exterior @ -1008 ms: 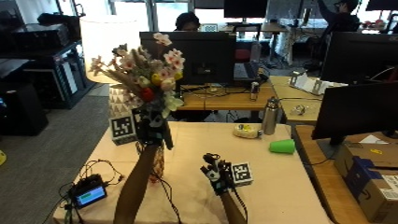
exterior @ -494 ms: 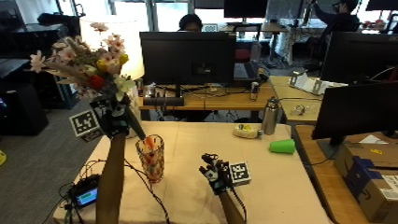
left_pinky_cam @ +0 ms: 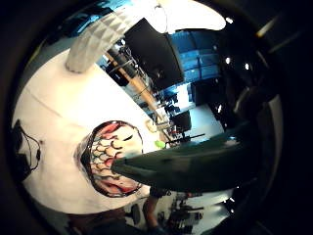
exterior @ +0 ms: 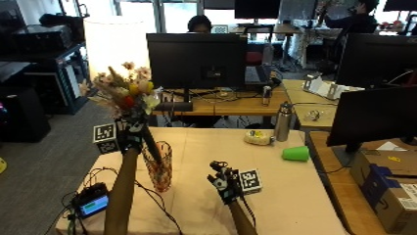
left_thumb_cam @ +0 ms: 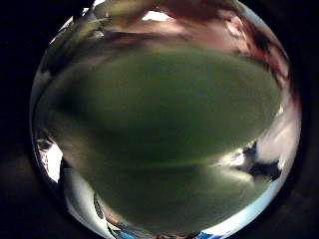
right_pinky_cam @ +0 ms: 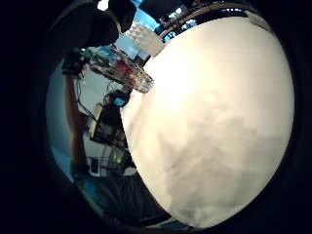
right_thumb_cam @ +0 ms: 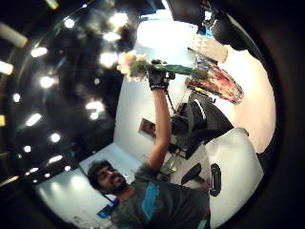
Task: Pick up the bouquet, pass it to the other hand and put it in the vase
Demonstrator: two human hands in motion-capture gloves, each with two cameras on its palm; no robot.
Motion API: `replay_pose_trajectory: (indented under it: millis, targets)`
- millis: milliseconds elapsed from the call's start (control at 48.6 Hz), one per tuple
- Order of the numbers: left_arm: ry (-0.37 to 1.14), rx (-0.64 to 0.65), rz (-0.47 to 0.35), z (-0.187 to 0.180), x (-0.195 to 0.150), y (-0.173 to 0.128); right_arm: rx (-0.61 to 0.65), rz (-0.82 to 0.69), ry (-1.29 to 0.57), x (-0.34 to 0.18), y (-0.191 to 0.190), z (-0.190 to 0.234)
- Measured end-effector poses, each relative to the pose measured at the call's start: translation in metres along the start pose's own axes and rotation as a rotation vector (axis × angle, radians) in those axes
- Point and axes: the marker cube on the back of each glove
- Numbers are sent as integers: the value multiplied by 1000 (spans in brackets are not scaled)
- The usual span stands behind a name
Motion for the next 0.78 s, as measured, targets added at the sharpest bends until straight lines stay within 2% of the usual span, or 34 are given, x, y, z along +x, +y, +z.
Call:
replay_pose_trajectory:
  millis: [103,288,350,514,596,699,782]
  targets:
    - [-70,-63,-50,0,-26,5,-5,-8,-32,-10,2,1]
    - [-199,-126,-44,-6,-61,25,-4,-19,1,-3,4,0]
    - [-219,-112,-39,-15,-69,29,-7,-9,-7,-7,6,1]
    - [-285,-12,36,-50,-60,36,-4,-45,-10,-7,2,1]
    - [-260,13,76,-60,-48,40,-14,-65,-32,-13,1,6]
    - [-221,25,171,-72,-35,42,-19,-103,17,-7,-3,12]
    - [-196,25,201,-73,-26,46,-31,-87,-17,-17,0,17]
